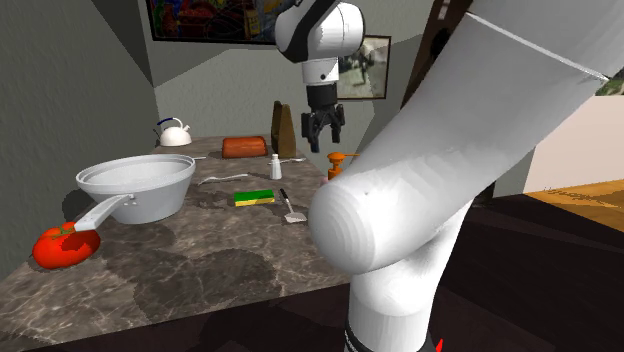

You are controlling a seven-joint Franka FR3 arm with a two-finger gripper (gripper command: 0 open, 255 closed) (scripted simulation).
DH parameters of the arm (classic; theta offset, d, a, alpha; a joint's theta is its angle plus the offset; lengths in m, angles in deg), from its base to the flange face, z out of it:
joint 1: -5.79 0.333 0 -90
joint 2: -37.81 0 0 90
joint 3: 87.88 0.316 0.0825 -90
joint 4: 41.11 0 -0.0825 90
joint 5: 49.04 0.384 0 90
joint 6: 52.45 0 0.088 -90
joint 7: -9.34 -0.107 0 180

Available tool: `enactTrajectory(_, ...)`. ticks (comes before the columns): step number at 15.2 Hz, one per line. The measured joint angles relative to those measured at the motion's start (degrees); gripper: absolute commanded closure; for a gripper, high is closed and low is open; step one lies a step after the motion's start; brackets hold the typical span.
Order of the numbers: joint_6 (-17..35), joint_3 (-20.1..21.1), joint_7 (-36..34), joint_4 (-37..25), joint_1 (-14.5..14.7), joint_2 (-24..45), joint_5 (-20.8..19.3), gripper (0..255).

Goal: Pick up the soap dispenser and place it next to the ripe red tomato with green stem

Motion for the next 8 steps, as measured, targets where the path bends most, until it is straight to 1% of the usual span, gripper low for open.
enactTrajectory(3, 4.2, -3.8, 4.1, -2.7, 0.1, 5.5, 0.0, 0)
enactTrajectory(5, 6.6, -4.8, 4.9, -2.4, 0.1, 7.3, 0.0, 0)
enactTrajectory(8, 9.4, -5.6, 5.1, -0.8, 0.0, 8.4, -0.3, 0)
